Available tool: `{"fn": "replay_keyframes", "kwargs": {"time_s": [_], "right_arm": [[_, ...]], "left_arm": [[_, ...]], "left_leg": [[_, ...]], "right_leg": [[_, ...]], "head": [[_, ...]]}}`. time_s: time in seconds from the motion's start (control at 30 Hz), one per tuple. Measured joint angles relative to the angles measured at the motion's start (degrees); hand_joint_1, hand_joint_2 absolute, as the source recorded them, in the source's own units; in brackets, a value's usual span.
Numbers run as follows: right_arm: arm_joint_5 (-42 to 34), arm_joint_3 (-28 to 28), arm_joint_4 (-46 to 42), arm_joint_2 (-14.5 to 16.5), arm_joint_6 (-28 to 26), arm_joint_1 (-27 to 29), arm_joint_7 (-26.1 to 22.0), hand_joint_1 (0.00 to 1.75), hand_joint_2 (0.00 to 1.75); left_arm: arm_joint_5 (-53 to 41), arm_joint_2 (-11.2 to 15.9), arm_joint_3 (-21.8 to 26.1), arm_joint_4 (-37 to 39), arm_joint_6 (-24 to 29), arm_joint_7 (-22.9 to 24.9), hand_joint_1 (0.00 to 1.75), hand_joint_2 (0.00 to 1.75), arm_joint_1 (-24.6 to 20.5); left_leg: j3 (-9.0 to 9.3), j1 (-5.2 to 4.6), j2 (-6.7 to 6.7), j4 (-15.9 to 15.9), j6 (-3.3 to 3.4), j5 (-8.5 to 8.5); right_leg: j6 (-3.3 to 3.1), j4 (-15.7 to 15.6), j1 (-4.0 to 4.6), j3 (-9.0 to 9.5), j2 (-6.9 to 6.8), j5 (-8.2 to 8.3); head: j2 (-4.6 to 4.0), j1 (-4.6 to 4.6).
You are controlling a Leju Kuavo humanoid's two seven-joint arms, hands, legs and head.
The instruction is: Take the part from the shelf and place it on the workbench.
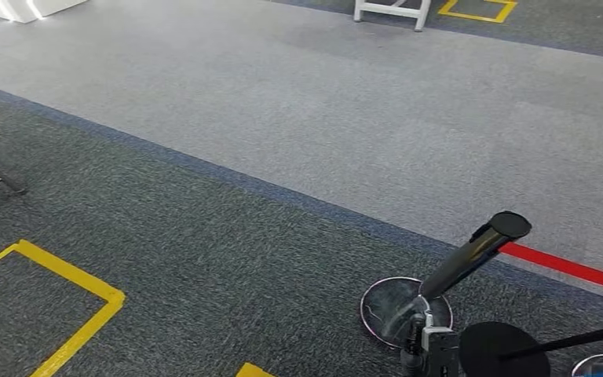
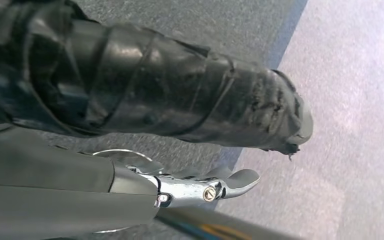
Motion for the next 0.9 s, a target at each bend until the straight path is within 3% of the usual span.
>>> {"fn": "replay_keyframes", "kwargs": {"time_s": [0.07, 0.13, 0.2, 0.27, 0.33, 0.37, 0.4, 0.47, 0.53, 0.57, 0.63, 0.7, 0.77, 0.83, 0.87, 0.9], "right_arm": [[1.2, 0.7, 1.5, -0.2, -0.7, -0.6, 0.0, 0.0, 0.0], [4.4, 2.1, 3.7, -0.9, -3.3, -1.1, 0.0, 0.0, 0.0], [8.3, 3.7, 6.4, -2.3, -7.8, -1.4, 0.0, 0.0, 0.0], [10.2, 5.2, 9.3, -4.3, -11.4, -2.0, 0.0, 0.0, 0.0], [10.9, 6.3, 13.4, -6.4, -13.4, -2.6, 0.1, 0.0, 0.0], [11.5, 6.8, 16.3, -7.5, -14.3, -2.8, 0.2, 0.0, 0.0], [12.3, 7.3, 19.5, -8.4, -15.2, -3.1, 0.6, 0.0, 0.0], [14.1, 8.3, 25.7, -9.9, -16.8, -3.4, 2.0, 0.0, 0.0], [15.1, 9.4, 30.5, -10.8, -17.5, -3.7, 4.2, 0.0, 0.0], [15.3, 9.8, 32.6, -11.0, -17.4, -4.0, 5.5, 0.0, 0.0], [15.5, 10.6, 35.9, -11.1, -16.9, -4.2, 7.9, 0.0, 0.0], [15.2, 11.0, 38.2, -11.2, -16.3, -4.1, 9.7, 0.0, 0.0], [14.7, 11.1, 39.5, -11.3, -15.7, -4.4, 10.8, 0.0, 0.0], [14.2, 11.1, 40.5, -11.3, -15.4, -4.8, 11.2, 0.0, 0.0], [14.1, 11.1, 40.9, -11.3, -15.3, -4.8, 11.3, 0.0, 0.0], [14.0, 11.1, 41.2, -11.3, -15.3, -4.8, 11.4, 0.0, 0.0]], "left_arm": [[-0.2, 0.2, 0.0, 0.0, -0.2, 0.0, 0.0, 0.0, 0.0], [-0.6, 0.3, 0.1, 0.0, -0.4, 0.0, 0.0, 0.0, 0.0], [-0.9, 0.4, 0.1, 0.0, -0.6, 0.0, 0.0, 0.0, -0.2], [-1.0, 0.5, 0.1, 0.0, -0.7, -0.1, 0.0, 0.0, -0.2], [-0.9, 0.7, 0.4, 0.0, -0.8, -0.1, 0.0, 0.0, 0.0], [-0.9, 0.7, 0.6, 0.0, -0.8, 0.0, 0.0, 0.0, 0.1], [-0.8, 0.7, 0.8, 0.0, -0.8, 0.0, 0.0, 0.0, 0.1], [-0.7, 0.6, 1.1, 0.0, -0.8, -0.1, 0.0, 0.0, 0.0], [-0.4, 0.5, 1.3, 0.0, -0.7, -0.1, 0.0, 0.0, 0.0], [-0.3, 0.5, 1.4, 0.0, -0.6, -0.1, 0.0, 0.0, 0.0], [-0.1, 0.4, 1.6, 0.0, -0.3, -0.1, 0.0, 0.0, -0.2], [0.0, 0.3, 1.7, 0.0, -0.3, -0.1, 0.0, 0.0, -0.3], [0.1, 0.3, 2.0, 0.0, -0.2, -0.2, 0.0, 0.0, -0.3], [0.1, 0.2, 2.3, 0.0, -0.2, -0.3, 0.0, 0.0, -0.1], [0.1, 0.1, 2.4, 0.0, -0.2, -0.3, 0.0, 0.0, -0.1], [0.1, 0.1, 2.5, 0.0, -0.2, -0.3, 0.0, 0.0, 0.0]], "left_leg": [[1.28, -0.08, -1.74, -3.4, 0.4, 0.74], [1.25, -0.15, -0.75, -4.0, 0.68, 1.03], [1.37, -0.01, 0.6, -4.7, 1.24, 1.64], [1.34, -0.07, 2.22, -5.1, 1.62, 1.98], [1.11, -0.26, 3.95, -5.0, 1.73, 2.01], [1.02, -0.32, 4.73, -5.0, 1.74, 2.01], [0.94, -0.33, 5.42, -5.0, 1.73, 1.99], [0.97, -0.37, 6.55, -4.8, 1.57, 1.87], [0.98, -0.63, 7.64, -4.3, 1.01, 1.54], [1.02, -0.73, 8.16, -4.1, 0.68, 1.43], [1.1, -0.72, 9.06, -4.0, 0.16, 1.39], [0.71, -0.49, 7.94, -2.7, -0.39, 0.05], [-1.59, -0.22, 5.17, 3.1, -0.83, -3.71], [-4.9, -0.12, 3.7, 10.9, -0.93, -7.15], [-5.75, -0.12, 3.51, 12.9, -0.88, -7.42], [-5.62, -0.12, 3.4, 12.6, -0.78, -6.5]], "right_leg": [[0.71, 0.1, -0.2, -0.66, 1.22, 0.42], [1.55, 0.0, -0.42, -1.33, 2.14, 0.85], [2.1, 1.5, -0.26, -2.48, 0.12, -0.21], [2.49, 7.4, -0.14, -5.32, -3.15, -3.68], [2.91, 14.5, -0.3, -8.31, -4.26, -6.78], [3.09, 15.8, -0.37, -8.63, -4.44, -7.02], [3.2, 14.8, -0.4, -7.75, -4.67, -6.28], [3.16, 7.3, -0.37, -2.93, -6.28, -3.42], [2.62, 0.7, -0.2, 1.23, -8.08, -1.71], [2.28, -0.7, -0.08, 2.04, -8.44, -1.49], [1.59, -0.7, 0.03, 1.83, -7.39, -1.22], [0.93, -0.9, -0.14, 1.66, -6.44, -0.84], [0.32, -1.1, -0.29, 1.51, -5.37, -0.46], [0.05, -1.1, -0.2, 1.25, -4.07, -0.26], [0.03, -1.0, -0.15, 1.19, -3.38, -0.21], [0.04, -0.9, -0.12, 1.17, -2.67, -0.18]], "head": [[0.0, -0.04], [0.0, -0.12], [0.0, 0.13], [0.0, 0.64], [0.0, 0.95], [0.0, 0.96], [0.0, 1.0], [0.0, 1.13], [0.0, 1.21], [0.0, 1.16], [0.0, 0.99], [0.0, 0.79], [0.0, 0.4], [0.0, 0.17], [0.0, 0.14], [0.0, 0.13]]}}
